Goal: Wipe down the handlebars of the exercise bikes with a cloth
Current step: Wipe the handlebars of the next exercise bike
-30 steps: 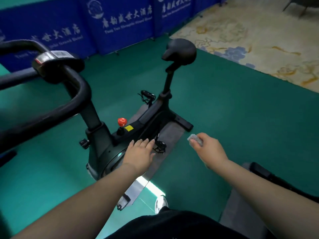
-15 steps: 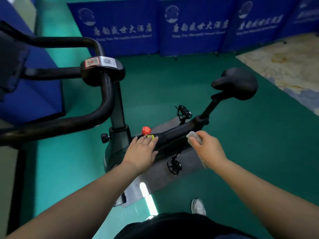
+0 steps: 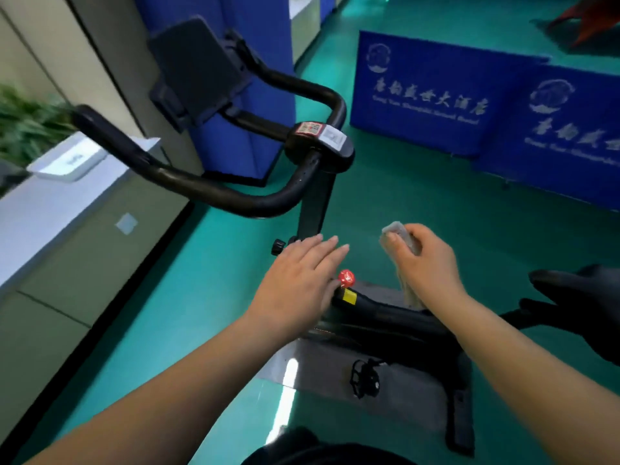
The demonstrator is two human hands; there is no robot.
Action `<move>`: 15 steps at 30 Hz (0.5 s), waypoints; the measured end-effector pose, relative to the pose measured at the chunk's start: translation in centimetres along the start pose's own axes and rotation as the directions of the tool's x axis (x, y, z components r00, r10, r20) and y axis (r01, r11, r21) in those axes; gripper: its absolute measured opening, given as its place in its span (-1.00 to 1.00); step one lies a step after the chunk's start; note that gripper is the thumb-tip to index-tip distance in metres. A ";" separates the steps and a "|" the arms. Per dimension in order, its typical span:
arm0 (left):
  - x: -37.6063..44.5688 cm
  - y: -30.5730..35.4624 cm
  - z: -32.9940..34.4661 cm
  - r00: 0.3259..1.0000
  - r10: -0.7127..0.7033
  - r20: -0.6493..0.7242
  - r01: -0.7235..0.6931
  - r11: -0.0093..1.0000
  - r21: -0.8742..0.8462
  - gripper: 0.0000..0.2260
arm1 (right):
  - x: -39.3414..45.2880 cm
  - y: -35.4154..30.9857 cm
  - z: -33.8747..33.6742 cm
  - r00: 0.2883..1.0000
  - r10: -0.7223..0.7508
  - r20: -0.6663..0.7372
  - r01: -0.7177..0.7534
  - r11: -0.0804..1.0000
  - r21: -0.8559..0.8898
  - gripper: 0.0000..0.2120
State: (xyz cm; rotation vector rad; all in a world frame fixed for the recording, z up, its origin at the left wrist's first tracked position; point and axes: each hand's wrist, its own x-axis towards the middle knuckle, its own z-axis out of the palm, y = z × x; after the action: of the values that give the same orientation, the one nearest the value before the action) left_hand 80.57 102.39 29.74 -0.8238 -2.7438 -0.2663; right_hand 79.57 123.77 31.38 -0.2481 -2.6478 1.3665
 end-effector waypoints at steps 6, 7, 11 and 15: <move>-0.2 -2.3 -7.1 0.960 -0.202 -0.196 0.231 0.964 0.135 -0.53 | 2.3 -8.0 2.0 0.968 -0.242 0.070 0.230 0.962 0.149 -0.94; -0.2 -3.0 -7.9 0.948 -0.247 -0.199 0.281 0.945 0.166 -0.53 | 2.6 -9.2 2.4 0.959 -0.271 0.086 0.253 0.952 0.174 -0.93; -0.4 -6.8 -10.6 0.895 -0.393 -0.212 0.435 0.874 0.217 -0.50 | 4.0 -13.3 4.5 0.914 -0.361 0.187 0.313 0.918 0.243 -0.94; -0.2 -10.9 -13.1 0.845 -0.450 -0.291 0.512 0.836 0.196 -0.51 | 6.1 -16.9 7.0 0.872 -0.434 0.225 0.365 0.884 0.292 -0.91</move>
State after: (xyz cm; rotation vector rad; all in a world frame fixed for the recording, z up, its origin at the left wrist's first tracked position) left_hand 77.19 90.07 41.02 -0.0067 -2.6333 -0.0740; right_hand 70.90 109.88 41.52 0.5446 -2.4971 1.6451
